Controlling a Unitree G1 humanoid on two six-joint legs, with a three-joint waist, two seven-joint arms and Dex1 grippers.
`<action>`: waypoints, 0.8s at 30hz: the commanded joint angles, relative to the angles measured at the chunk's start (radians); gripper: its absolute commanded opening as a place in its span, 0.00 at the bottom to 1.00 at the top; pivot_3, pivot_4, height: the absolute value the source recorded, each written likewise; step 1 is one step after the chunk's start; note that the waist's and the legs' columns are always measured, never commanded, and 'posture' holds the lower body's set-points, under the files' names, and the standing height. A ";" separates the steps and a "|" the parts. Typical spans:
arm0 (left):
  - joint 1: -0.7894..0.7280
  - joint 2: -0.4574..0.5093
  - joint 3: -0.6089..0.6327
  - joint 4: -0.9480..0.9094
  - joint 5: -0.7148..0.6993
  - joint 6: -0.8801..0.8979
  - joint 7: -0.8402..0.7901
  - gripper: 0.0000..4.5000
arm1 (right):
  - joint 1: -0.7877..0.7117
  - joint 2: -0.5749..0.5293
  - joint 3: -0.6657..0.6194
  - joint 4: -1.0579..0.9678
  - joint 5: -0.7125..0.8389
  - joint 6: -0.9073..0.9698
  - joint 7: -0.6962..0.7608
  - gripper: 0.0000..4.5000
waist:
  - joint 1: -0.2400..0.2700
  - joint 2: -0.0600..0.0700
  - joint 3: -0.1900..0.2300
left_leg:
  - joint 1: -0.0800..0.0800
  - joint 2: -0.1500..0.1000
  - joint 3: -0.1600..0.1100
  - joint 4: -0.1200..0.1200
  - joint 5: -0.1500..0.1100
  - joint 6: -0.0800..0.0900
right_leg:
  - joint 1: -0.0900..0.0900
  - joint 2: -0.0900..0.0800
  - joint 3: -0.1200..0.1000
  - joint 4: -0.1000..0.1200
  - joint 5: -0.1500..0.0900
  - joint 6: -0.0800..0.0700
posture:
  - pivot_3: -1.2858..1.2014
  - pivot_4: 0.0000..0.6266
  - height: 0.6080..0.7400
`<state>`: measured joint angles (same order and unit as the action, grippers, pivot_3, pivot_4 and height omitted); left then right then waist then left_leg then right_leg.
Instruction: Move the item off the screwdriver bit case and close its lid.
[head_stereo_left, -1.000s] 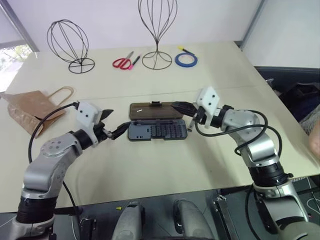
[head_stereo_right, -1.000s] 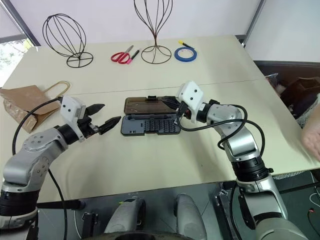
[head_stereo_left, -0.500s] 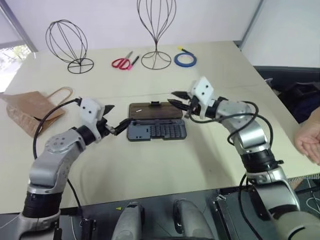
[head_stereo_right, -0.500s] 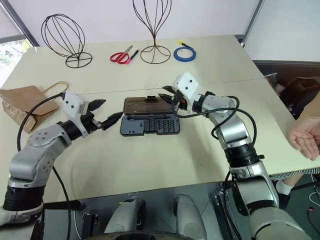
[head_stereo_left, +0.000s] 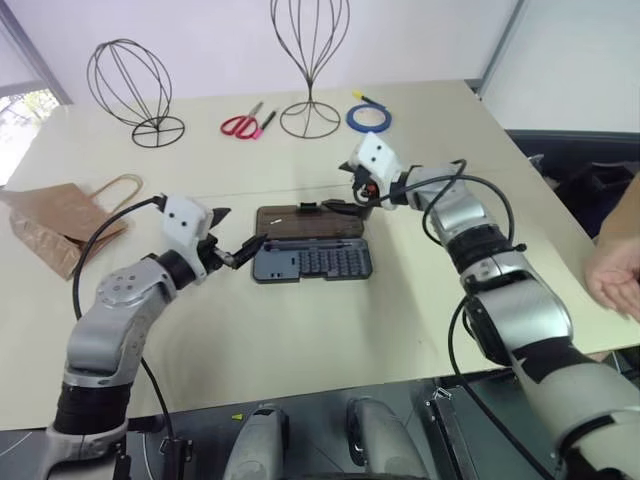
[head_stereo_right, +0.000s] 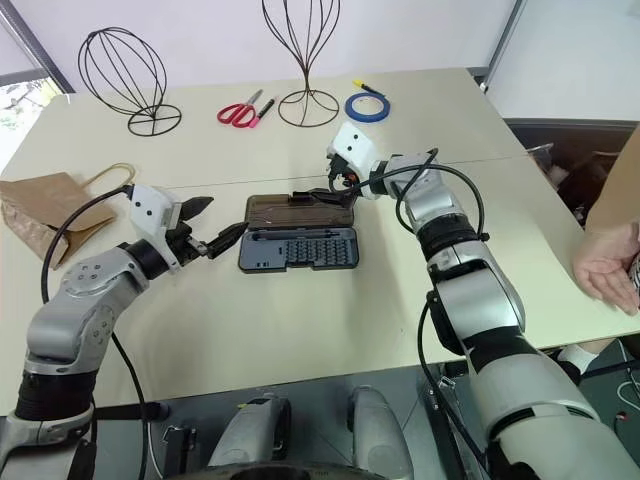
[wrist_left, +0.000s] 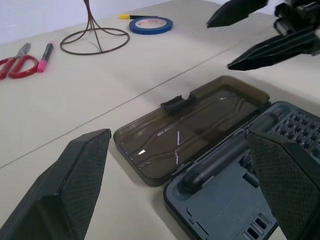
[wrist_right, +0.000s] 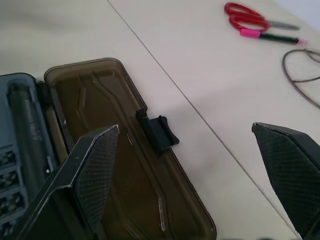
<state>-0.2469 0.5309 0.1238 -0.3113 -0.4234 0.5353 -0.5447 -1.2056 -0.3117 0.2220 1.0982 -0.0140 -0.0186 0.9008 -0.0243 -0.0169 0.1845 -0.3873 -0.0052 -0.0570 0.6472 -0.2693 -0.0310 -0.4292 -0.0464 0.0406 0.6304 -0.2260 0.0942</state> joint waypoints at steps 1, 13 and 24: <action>-0.002 -0.001 0.001 -0.043 0.001 -0.010 0.003 1.00 | -0.069 0.024 -0.022 0.117 -0.031 -0.026 -0.012 0.99 | 0.000 0.000 0.000 | 0.000 0.000 0.000 0.000 0.000 0.000 | 0.000 0.000 0.000 0.000 0.000 0.000 | 0.52 0.24 1.00; 0.059 -0.014 0.013 -0.119 0.003 0.000 0.053 1.00 | -0.067 0.048 -0.049 0.236 -0.114 -0.030 -0.136 0.99 | -0.011 0.002 0.001 | 0.000 0.000 0.000 0.000 0.000 0.000 | 0.000 0.000 0.000 0.000 0.000 0.000 | 0.52 0.24 1.00; 0.071 -0.020 0.009 -0.139 0.011 -0.003 0.079 1.00 | -0.070 0.056 -0.127 0.250 -0.118 0.070 -0.237 0.99 | -0.021 0.002 0.001 | 0.000 0.000 0.000 -0.001 0.000 0.000 | -0.001 0.000 0.000 0.001 0.000 0.000 | 0.52 0.24 1.00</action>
<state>-0.1683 0.5092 0.1218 -0.4142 -0.4145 0.5406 -0.4712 -1.2509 -0.2545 0.1235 1.3535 -0.1403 0.0244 0.6940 -0.0454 -0.0146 0.1859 -0.3874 -0.0054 -0.0573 0.6465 -0.2693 -0.0311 -0.4299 -0.0464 0.0409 0.6310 -0.2260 0.0941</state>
